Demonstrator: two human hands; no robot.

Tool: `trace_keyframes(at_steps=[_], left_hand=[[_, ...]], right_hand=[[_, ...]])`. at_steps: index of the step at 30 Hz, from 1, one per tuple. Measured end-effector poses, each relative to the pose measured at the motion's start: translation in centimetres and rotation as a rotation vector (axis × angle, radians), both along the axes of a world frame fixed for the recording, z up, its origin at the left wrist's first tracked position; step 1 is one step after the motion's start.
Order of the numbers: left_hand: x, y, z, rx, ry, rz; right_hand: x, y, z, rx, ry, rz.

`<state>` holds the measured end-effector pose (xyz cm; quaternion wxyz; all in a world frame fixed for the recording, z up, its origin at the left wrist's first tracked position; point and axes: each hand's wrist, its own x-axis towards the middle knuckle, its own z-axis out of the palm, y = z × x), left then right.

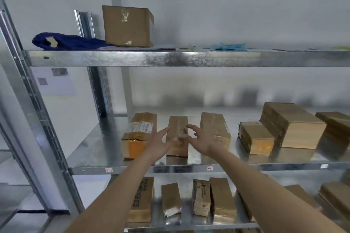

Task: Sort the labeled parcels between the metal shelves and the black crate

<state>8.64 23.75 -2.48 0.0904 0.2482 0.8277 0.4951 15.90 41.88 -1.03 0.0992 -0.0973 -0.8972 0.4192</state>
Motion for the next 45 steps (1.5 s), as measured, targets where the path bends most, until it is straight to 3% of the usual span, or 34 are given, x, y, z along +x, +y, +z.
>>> trace_keyframes(at_steps=[8,20,30,38,45], left_hand=[[-1.3,1.7,-1.7,0.032,-0.027,0.064],[0.2,2.6,-1.7,0.241,-0.196,0.154],[5.3,0.1,2.1,0.370,-0.233,0.062],[10.9,-4.5,5.1,0.503,-0.222,0.033],[15.0,-7.9,6.3,0.494,-0.198,-0.016]], right_hand=[[-1.8,1.1,-2.1,-0.075,-0.048,0.102],[-1.2,1.2,-1.9,-0.245,0.012,0.121],[4.8,-2.0,1.8,-0.278,0.234,0.035],[11.3,-6.7,4.6,-0.383,0.222,-0.012],[15.9,-10.3,5.9,-0.315,0.230,-0.001]])
